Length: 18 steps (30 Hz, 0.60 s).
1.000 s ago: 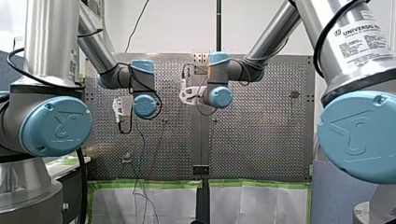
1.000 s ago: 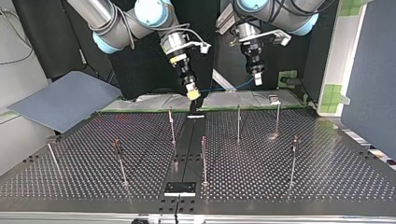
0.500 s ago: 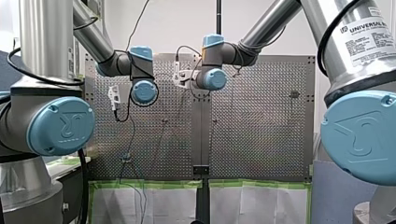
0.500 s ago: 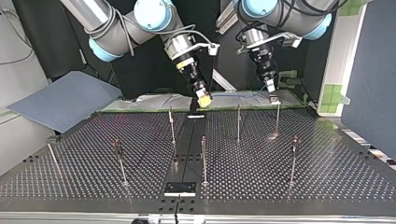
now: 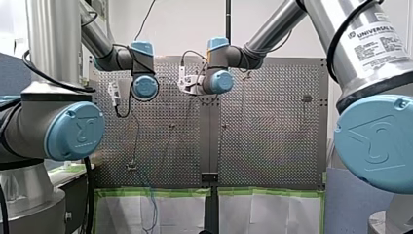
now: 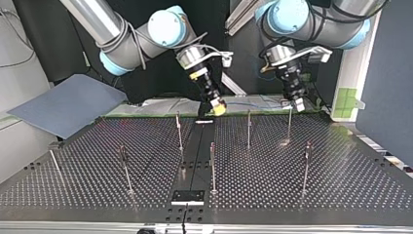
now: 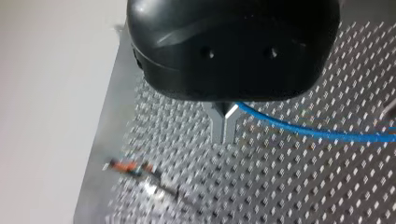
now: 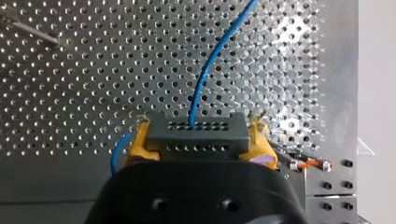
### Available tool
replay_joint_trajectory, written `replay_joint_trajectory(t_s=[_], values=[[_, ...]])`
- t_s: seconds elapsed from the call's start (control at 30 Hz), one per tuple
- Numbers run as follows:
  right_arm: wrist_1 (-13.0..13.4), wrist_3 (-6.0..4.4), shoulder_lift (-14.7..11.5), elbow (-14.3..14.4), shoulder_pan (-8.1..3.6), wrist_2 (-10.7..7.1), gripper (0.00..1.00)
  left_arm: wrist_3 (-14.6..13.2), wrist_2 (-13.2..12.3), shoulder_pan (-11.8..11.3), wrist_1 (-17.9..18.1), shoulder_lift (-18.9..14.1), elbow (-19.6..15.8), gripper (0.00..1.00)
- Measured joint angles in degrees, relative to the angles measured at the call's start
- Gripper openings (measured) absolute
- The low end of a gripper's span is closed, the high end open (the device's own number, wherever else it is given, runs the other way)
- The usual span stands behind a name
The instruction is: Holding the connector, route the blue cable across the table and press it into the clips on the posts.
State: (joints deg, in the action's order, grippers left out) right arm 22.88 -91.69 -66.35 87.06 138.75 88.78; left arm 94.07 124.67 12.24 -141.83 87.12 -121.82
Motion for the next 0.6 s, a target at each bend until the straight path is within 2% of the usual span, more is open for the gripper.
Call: replay_joint_trajectory(t_s=[0.2,0.4,0.6], values=[[-2.06,-0.15,0.42,-3.10,0.05,-0.15,0.00,0.17,-0.11,-2.82,-1.12,-0.06,1.12,0.00],[-4.26,-0.17,0.60,-6.76,0.05,-0.70,0.00,0.44,-0.65,-4.04,-1.61,-0.12,2.46,0.00],[-4.73,-0.17,1.25,-9.82,0.07,-1.32,0.00,1.04,-2.27,-4.90,-2.18,-0.11,4.58,0.00]])
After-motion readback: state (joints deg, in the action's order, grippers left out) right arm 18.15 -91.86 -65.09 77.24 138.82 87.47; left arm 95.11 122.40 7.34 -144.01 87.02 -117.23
